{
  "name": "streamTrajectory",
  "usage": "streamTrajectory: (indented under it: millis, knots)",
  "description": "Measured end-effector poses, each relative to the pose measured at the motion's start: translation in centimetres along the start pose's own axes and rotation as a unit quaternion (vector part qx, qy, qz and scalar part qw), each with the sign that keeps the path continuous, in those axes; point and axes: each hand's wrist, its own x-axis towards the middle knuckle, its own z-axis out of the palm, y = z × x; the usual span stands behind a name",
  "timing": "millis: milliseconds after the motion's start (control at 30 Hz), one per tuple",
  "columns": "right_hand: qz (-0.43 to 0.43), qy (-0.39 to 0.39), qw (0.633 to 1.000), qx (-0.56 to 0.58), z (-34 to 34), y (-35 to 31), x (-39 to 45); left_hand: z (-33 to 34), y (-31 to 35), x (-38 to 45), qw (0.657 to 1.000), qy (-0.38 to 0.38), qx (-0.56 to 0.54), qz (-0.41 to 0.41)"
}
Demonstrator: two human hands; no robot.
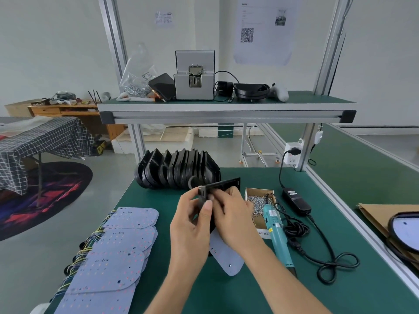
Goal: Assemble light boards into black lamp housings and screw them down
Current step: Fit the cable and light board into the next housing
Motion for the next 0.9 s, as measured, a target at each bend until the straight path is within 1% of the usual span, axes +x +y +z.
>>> streamTrajectory:
  millis: [33,100,133,267,367,400,433,467,500,533,567,600,633,667,700,767,833,900]
  knots:
    - [-0.014,0.019,0.999,-0.028,0.1,-0.1,-0.2,0.1,0.0,-0.1,1.0,0.006,0.0,0.0]
    - [-0.046,0.087,0.994,-0.045,0.1,-0.3,-0.7,0.4,0.4,0.0,1.0,0.026,-0.012,-0.005]
    - [-0.056,0.113,0.991,-0.041,0.0,-0.3,-0.8,0.7,0.5,0.3,0.999,0.03,-0.02,-0.011]
    - [-0.091,0.177,0.98,-0.024,-0.6,0.5,-0.7,1.1,0.7,0.8,0.997,0.032,-0.055,-0.045]
    - [-0.126,0.263,0.956,-0.014,-1.3,1.7,-1.0,0.7,0.7,0.9,0.993,0.037,-0.091,-0.063]
    - [-0.123,0.281,0.952,-0.01,-1.6,2.2,-1.2,0.5,0.7,1.1,0.991,0.04,-0.107,-0.07]
    - [-0.1,0.28,0.955,0.002,-2.0,2.7,-1.3,0.3,0.9,1.2,0.99,0.043,-0.112,-0.077]
    - [-0.057,0.247,0.967,0.031,-2.4,3.1,-1.3,0.2,1.0,1.3,0.99,0.043,-0.109,-0.082]
    - [0.002,0.185,0.98,0.075,-2.9,3.4,-1.2,0.1,1.0,1.4,0.99,0.041,-0.106,-0.086]
    - [0.066,0.105,0.984,0.128,-3.2,3.6,-1.1,0.0,1.0,1.4,0.989,0.039,-0.107,-0.09]
    - [0.114,0.03,0.98,0.159,-3.4,3.8,-1.0,-0.1,1.1,1.5,0.988,0.04,-0.112,-0.096]
    - [0.131,-0.029,0.978,0.162,-3.5,4.0,-0.9,-0.1,1.2,1.6,0.986,0.043,-0.119,-0.105]
    - [0.124,-0.068,0.979,0.148,-3.4,4.6,-1.0,-0.2,1.3,1.7,0.984,0.045,-0.129,-0.113]
    - [0.108,-0.094,0.98,0.137,-3.3,5.0,-1.0,-0.3,1.5,1.8,0.983,0.046,-0.135,-0.118]
    - [0.094,-0.103,0.981,0.132,-3.2,5.4,-1.2,-0.4,1.6,1.9,0.982,0.045,-0.135,-0.121]
    - [0.083,-0.096,0.979,0.158,-3.2,5.8,-1.4,-0.7,1.9,2.0,0.982,0.026,-0.132,-0.129]
    - [0.075,-0.092,0.974,0.193,-3.1,6.0,-1.7,-1.3,2.1,2.3,0.979,-0.035,-0.152,-0.134]
    - [0.096,-0.113,0.958,0.244,-3.0,6.0,-2.0,-2.2,2.2,3.2,0.966,-0.119,-0.171,-0.153]
